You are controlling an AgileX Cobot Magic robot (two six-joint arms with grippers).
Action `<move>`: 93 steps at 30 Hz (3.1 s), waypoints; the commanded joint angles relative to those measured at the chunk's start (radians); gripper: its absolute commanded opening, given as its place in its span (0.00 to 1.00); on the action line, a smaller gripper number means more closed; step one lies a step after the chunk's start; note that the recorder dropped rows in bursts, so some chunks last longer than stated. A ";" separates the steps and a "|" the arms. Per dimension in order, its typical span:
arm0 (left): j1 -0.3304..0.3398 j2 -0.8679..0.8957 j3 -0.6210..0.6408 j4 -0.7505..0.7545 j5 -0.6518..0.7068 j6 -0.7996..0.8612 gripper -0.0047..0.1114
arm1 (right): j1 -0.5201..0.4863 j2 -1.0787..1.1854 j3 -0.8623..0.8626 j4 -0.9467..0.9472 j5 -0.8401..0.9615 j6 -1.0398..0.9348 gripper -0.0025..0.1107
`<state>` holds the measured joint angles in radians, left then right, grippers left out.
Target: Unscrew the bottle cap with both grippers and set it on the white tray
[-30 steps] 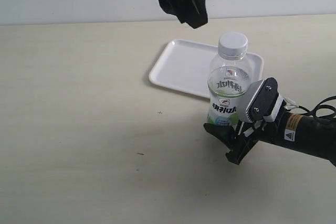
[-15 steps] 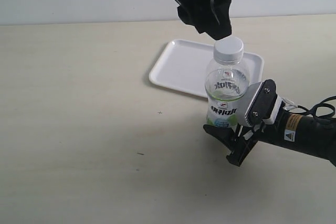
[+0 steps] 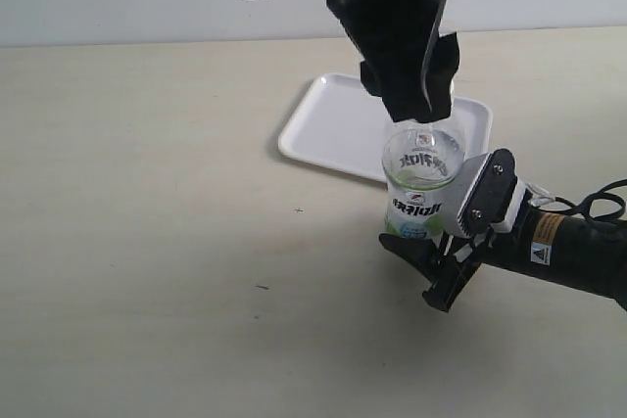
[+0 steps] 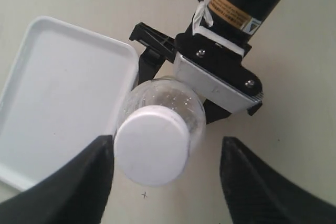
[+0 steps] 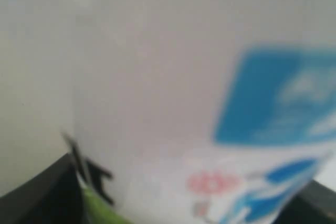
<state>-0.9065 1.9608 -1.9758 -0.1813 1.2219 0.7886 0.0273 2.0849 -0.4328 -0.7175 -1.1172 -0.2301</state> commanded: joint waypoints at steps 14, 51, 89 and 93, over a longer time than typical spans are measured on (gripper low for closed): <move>-0.001 0.029 -0.004 0.038 -0.001 -0.045 0.31 | -0.004 -0.007 -0.005 -0.024 -0.059 -0.004 0.02; 0.000 0.040 -0.004 -0.006 -0.041 -0.849 0.31 | -0.004 -0.007 -0.005 -0.041 -0.065 0.019 0.02; -0.051 -0.010 -0.004 0.159 -0.001 0.204 0.68 | -0.004 -0.007 -0.005 -0.045 -0.036 0.015 0.02; -0.051 0.013 -0.004 0.159 -0.001 0.204 0.68 | -0.004 -0.007 -0.005 -0.045 -0.036 0.012 0.02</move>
<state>-0.9531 1.9610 -1.9758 -0.0136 1.2208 0.9902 0.0273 2.0849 -0.4328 -0.7539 -1.1179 -0.2071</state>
